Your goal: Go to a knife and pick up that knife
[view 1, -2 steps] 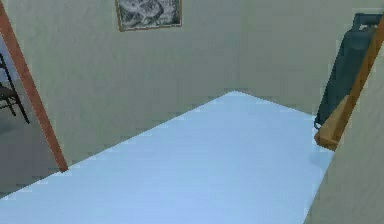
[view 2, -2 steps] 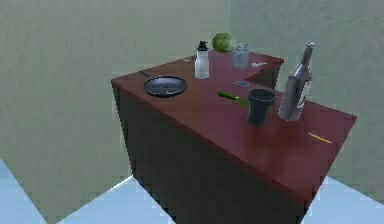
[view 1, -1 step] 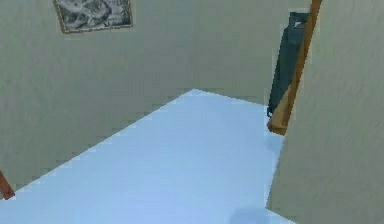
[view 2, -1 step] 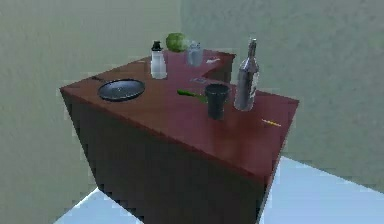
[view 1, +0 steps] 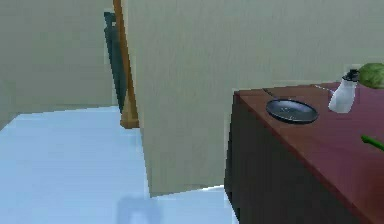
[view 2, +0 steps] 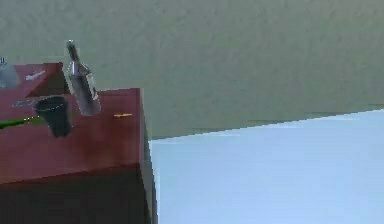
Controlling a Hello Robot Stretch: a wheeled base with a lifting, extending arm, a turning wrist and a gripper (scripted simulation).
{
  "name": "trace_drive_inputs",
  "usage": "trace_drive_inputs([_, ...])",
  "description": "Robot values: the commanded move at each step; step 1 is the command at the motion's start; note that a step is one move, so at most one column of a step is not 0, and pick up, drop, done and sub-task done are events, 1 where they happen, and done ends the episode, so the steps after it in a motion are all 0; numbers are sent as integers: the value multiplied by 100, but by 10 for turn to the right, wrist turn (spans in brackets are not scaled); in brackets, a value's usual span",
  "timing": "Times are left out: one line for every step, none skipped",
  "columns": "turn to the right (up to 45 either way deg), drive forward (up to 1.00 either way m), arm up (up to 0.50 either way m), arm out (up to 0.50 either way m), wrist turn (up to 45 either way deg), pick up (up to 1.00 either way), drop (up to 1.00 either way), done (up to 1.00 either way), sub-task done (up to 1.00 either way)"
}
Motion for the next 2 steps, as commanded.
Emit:
trace_drive_inputs([360,0,0,0,0,0,0,0,0])
trace_drive_inputs([0,35,0,0,0,0,0,0,0])
